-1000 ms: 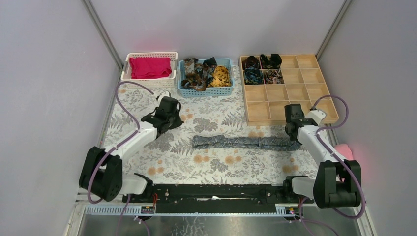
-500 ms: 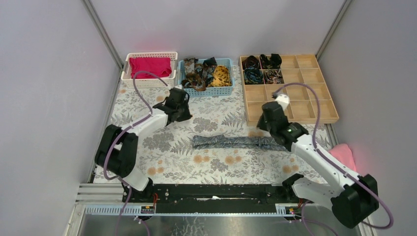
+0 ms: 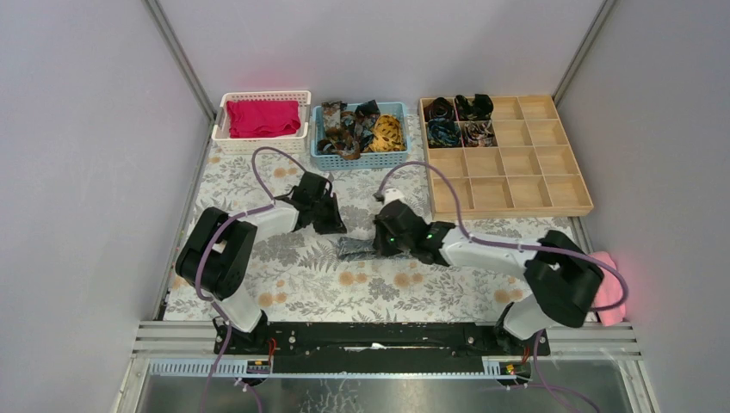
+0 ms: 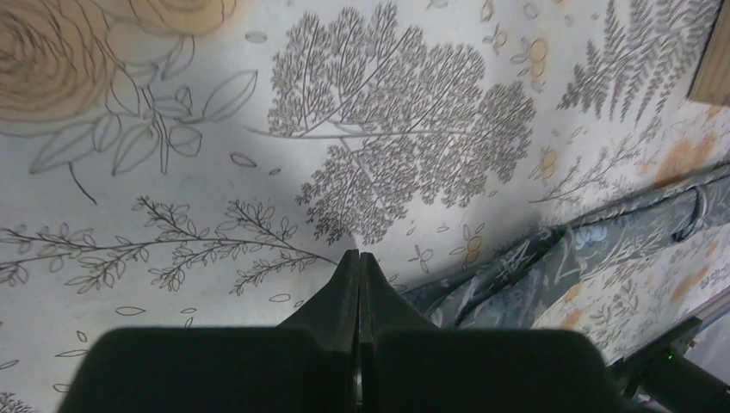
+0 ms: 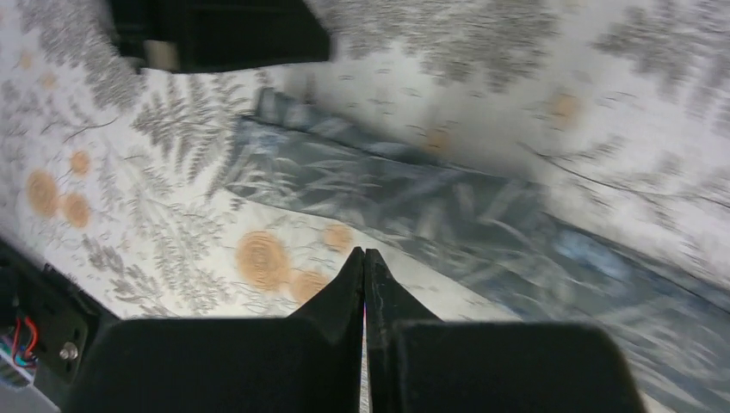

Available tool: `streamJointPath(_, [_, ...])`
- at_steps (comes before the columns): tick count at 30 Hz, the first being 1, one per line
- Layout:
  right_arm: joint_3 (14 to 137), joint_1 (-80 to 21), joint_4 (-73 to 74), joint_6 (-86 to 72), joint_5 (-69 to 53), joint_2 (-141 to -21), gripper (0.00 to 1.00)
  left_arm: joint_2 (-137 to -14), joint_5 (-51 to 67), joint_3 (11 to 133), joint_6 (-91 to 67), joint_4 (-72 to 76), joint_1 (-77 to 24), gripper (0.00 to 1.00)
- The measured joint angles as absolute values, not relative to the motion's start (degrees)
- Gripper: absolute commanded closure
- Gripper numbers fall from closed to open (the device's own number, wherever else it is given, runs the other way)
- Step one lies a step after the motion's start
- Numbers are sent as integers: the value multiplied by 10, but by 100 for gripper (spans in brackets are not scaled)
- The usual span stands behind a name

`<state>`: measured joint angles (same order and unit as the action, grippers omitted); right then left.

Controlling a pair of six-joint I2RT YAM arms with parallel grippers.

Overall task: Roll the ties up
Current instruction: Roll the tie at the center of the board.

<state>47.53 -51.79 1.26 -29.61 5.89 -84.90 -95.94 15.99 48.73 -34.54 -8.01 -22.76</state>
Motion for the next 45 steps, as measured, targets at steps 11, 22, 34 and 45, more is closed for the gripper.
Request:
streamJointPath(11, [541,-626,-96,-310,44,-1027,100,-959,211,437,-359,-15,-227,100])
streamJointPath(22, [540,-633,-181,-342,88,-1073,100,-941,222,402,-370,19,-225,100])
streamJointPath(34, [545,-639,-204,-352,159,-1088,100,-936,223,389,-369,38,-225,100])
streamJointPath(45, [571,-661,-90,-332,152,-1056,78,-959,120,486,-343,-66,-217,100])
